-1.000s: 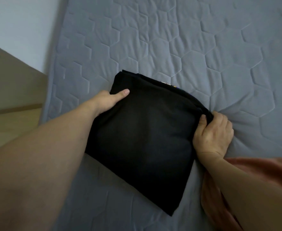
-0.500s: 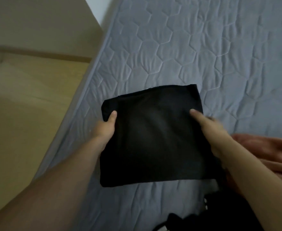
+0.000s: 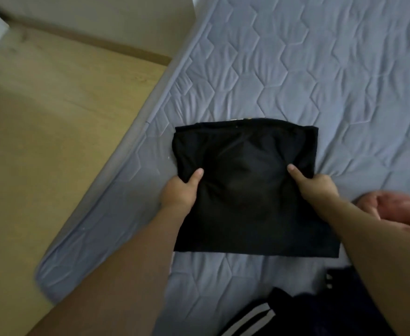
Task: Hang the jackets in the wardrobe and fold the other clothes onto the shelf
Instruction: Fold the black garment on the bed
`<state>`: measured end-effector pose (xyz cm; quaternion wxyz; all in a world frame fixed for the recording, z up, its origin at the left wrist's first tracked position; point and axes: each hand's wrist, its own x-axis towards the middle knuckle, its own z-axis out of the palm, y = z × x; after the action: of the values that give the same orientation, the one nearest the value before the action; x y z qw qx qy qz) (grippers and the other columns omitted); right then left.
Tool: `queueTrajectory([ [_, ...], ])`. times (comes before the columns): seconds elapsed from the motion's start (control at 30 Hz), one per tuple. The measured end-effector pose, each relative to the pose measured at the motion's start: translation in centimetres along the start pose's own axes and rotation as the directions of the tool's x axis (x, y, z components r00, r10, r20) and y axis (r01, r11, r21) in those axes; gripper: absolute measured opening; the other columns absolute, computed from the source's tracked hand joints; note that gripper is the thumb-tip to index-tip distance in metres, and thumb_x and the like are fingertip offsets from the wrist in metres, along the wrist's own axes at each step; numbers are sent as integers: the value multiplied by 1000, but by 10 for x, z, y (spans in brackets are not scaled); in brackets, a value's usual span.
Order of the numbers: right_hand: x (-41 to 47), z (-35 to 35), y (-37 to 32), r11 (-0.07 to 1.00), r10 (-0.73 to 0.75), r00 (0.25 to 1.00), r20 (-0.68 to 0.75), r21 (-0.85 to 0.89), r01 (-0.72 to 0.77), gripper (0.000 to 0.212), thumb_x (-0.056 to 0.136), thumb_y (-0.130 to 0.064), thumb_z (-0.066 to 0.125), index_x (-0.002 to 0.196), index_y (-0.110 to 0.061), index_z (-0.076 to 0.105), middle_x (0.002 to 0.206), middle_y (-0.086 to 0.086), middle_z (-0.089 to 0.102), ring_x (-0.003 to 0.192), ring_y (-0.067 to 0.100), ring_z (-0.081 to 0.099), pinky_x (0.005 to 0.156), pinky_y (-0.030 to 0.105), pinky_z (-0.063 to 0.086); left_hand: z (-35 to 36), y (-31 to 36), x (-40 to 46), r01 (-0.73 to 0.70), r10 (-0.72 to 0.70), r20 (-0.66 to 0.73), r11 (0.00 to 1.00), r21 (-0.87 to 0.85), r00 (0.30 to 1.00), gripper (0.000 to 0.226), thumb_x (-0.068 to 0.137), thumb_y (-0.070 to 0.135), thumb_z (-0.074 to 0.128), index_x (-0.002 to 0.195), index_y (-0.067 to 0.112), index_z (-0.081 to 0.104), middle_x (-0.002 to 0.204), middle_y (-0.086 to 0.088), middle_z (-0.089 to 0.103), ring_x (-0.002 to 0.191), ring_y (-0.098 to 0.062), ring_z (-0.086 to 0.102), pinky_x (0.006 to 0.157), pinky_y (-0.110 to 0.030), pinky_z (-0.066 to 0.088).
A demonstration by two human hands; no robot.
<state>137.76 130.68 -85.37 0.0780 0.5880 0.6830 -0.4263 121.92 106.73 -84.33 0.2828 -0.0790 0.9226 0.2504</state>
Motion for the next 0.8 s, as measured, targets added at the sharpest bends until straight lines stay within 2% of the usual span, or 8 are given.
queueTrajectory([
  [0.1,-32,-10,-32,977,9,1000,-4,-215,-9,70,85,-64,52,108,2,60,98,21,64,89,38,60,78,39,47,-30,3,-12,-53,54,-56,998,24,997,67,88,67,45,115,8,59,115,-12,63,105,-34,59,78,-35,41],
  [0.2,-83,-25,-92,965,-76,996,-56,-255,59,60,88,-60,50,100,-1,58,105,24,64,96,40,61,79,41,48,-94,15,-28,-72,72,-77,997,-3,994,64,92,63,44,119,6,57,117,-14,62,106,-35,59,76,-36,43],
  [0.27,-132,-38,-143,969,-116,992,-56,-224,101,56,90,-57,49,98,-2,56,107,23,63,99,39,60,77,40,47,-163,24,-40,-68,65,-88,997,-35,994,62,92,61,44,118,6,58,114,-15,63,102,-36,60,79,-38,46],
  [0.37,-228,-60,-227,972,-148,989,-19,-189,142,55,93,-55,47,105,-2,56,111,21,61,101,38,59,77,38,45,-290,34,-75,-8,4,-108,999,-44,994,63,92,66,37,97,9,63,93,-11,65,80,-30,60,65,-34,45],
  [0.5,-348,-87,-337,957,-243,970,5,-163,240,56,94,-53,46,110,-1,56,107,19,62,97,36,60,72,35,43,-456,54,-133,25,-24,-225,1000,5,974,63,94,66,29,74,12,53,73,-7,56,61,-23,51,49,-32,33],
  [0.63,-438,-107,-432,923,-370,929,18,-107,369,52,93,-56,46,101,-5,53,80,7,53,68,25,51,61,32,42,-592,67,-182,9,-19,-366,1000,-29,930,64,94,67,31,70,10,50,69,-6,51,60,-24,48,54,-33,34],
  [0.73,-502,-109,-495,879,-471,881,38,-54,473,48,91,-57,49,92,-9,49,75,4,48,66,25,49,65,35,44,-682,54,-217,4,-57,-465,993,-114,883,66,93,67,32,71,8,52,70,-7,52,60,-23,48,52,-32,33],
  [0.8,-544,-101,-536,854,-519,852,74,-1,520,49,90,-57,50,91,-8,50,75,5,49,64,25,49,64,35,43,-741,37,-235,-15,-77,-518,985,-171,852,67,94,67,32,79,5,53,72,-6,51,62,-22,47,61,-34,37],
])
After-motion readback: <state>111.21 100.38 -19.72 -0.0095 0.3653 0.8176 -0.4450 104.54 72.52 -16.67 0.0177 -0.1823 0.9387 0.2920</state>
